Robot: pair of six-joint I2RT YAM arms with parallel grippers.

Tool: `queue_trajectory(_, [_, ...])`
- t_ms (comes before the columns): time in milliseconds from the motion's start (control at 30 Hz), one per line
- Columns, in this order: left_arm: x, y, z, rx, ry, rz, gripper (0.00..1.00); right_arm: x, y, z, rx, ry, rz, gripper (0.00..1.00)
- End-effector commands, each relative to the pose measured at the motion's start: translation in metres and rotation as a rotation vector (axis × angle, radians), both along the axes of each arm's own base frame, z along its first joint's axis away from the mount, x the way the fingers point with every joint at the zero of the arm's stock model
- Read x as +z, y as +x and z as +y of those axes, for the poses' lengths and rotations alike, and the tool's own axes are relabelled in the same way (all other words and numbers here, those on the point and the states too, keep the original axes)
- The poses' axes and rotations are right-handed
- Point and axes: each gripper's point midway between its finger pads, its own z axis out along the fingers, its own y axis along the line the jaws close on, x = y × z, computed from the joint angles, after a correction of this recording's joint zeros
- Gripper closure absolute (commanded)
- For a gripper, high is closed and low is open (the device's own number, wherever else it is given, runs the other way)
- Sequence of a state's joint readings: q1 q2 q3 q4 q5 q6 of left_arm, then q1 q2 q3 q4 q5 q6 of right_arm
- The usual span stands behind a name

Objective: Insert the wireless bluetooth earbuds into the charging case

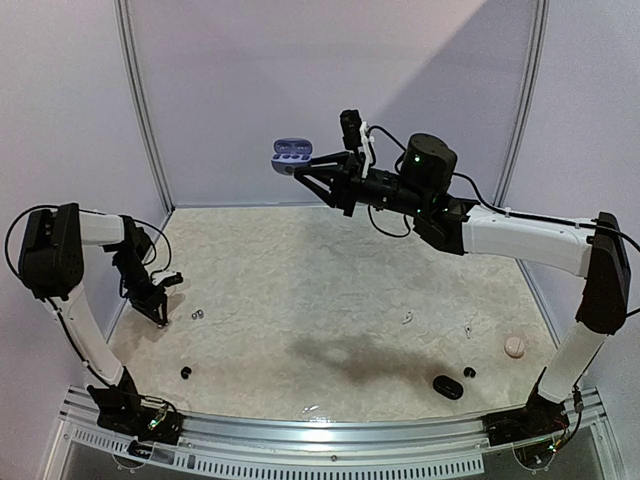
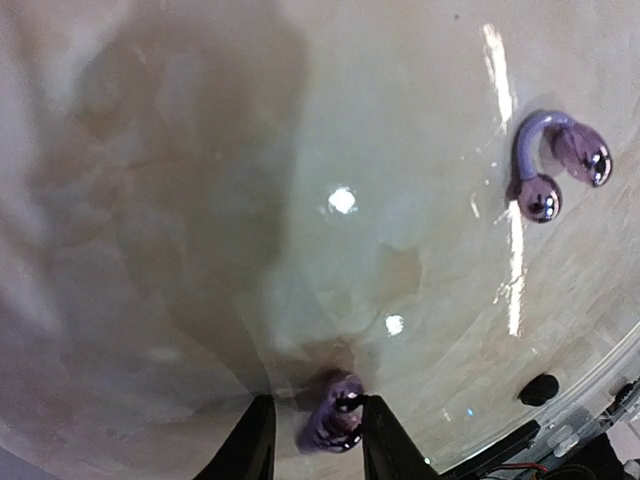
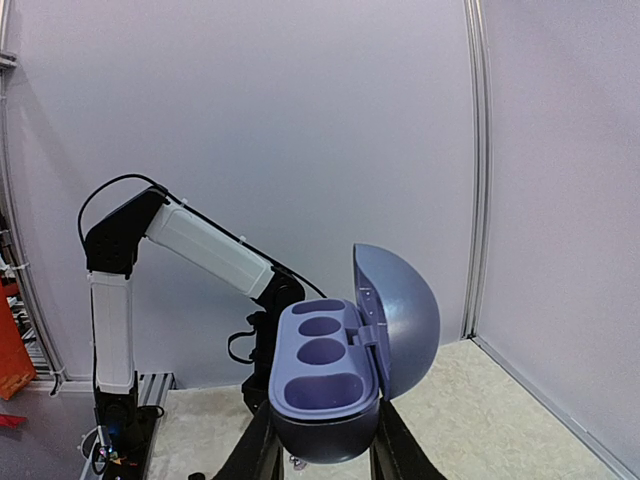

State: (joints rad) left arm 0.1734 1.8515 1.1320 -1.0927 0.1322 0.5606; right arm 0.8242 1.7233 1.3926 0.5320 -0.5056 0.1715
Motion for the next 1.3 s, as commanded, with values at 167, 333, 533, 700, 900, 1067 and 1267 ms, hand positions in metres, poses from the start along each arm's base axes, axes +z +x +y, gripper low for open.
queue_trajectory(167, [-0.005, -0.016, -0.007, -0.002, -0.035, 0.021, 0.75, -0.017, 0.009, 0.001, -0.023, -0.020, 0.036, 1.00])
queue_trajectory(333, [0.002, -0.016, -0.008, -0.008, -0.039, 0.001, 0.83, -0.017, 0.009, 0.000, -0.029, -0.024, 0.041, 1.00])
queue_trajectory(533, [0.010, -0.014, -0.009, -0.024, -0.048, -0.006, 0.82, -0.019, 0.010, 0.000, -0.031, -0.029, 0.047, 1.00])
queue_trajectory(700, [0.010, -0.018, -0.007, -0.045, -0.043, 0.010, 0.79, -0.021, 0.009, 0.000, -0.031, -0.034, 0.051, 1.00])
queue_trajectory(900, [0.010, -0.019, -0.005, -0.060, -0.036, 0.015, 0.79, -0.023, 0.010, -0.001, -0.033, -0.038, 0.054, 1.00])
queue_trajectory(1067, [0.011, -0.018, -0.006, -0.062, -0.040, 0.014, 0.86, -0.022, 0.010, 0.000, -0.032, -0.037, 0.053, 1.00])
queue_trajectory(1267, [0.014, -0.016, -0.005, -0.071, -0.040, 0.010, 0.95, -0.022, 0.011, -0.001, -0.034, -0.037, 0.054, 1.00])
